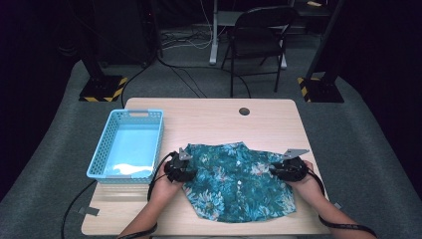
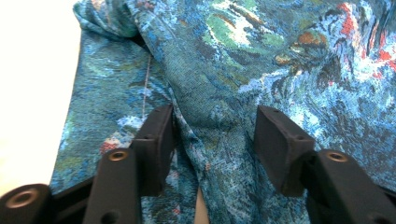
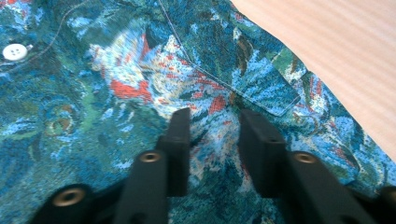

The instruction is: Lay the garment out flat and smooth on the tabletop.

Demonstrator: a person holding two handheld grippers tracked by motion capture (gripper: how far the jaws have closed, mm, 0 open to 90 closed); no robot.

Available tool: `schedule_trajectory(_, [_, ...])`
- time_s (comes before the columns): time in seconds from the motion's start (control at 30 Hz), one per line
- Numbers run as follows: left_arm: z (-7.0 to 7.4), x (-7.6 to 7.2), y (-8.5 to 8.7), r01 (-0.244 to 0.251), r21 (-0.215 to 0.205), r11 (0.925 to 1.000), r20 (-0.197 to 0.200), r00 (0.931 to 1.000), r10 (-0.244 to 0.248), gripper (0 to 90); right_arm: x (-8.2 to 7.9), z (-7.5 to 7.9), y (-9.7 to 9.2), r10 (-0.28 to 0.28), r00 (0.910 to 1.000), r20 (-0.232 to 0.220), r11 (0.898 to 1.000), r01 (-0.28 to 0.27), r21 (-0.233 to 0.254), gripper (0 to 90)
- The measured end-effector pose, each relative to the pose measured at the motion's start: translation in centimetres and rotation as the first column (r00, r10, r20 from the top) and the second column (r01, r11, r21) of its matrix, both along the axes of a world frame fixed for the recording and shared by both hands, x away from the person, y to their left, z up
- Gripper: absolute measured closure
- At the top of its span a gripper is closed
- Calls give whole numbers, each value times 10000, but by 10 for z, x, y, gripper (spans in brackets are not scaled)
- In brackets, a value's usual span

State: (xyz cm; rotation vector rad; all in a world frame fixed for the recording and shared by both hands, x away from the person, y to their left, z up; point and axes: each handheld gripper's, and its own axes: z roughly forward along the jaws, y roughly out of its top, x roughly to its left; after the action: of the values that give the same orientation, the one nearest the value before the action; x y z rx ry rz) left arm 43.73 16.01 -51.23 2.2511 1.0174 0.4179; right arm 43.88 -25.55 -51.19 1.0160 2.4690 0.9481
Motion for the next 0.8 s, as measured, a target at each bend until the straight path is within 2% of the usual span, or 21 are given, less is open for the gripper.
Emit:
schedule_trajectory(0.07, [1,11,-5,-83,117,9999,44,10000,82,553,11,1,-1,-185,9998,31,9998,186,-41,757])
schedule_trajectory(0.17, [3,24,-14,-342,373,9987,142,9993,337,647,25,3,2,-570,9983,108,9981,573,-237,810])
schedule_trajectory(0.2, [4,25,-16,-325,485,9983,192,9993,316,697,27,4,3,-654,9977,155,9976,657,-216,842])
schedule_trajectory(0.27, [5,23,-17,-259,420,9988,251,9994,249,780,27,8,3,-701,9973,222,9975,700,60,875])
schedule_trajectory(0.37, [15,11,-15,38,133,9999,472,9989,-44,847,20,16,-1,-490,9987,149,9975,482,521,888])
schedule_trajectory(0.47, [31,-5,-10,341,-179,9993,646,9974,-328,852,8,25,-7,-237,9996,142,9958,223,885,890])
schedule_trajectory(0.53, [43,-16,-8,595,-340,9977,686,9960,-571,859,-1,32,-10,-82,9996,283,9946,52,1033,889])
schedule_trajectory(0.6, [54,-27,-7,883,-297,9956,735,9936,-859,859,-11,41,-13,91,9990,428,9923,-143,1227,884])
schedule_trajectory(0.7, [66,-42,-3,1086,-475,9929,815,9912,-1045,860,-26,52,-15,410,9966,713,9892,-506,1376,881])
schedule_trajectory(0.8, [66,-53,3,1236,-644,9902,441,9917,-1209,859,-38,58,-15,731,9949,699,9867,-824,1403,878])
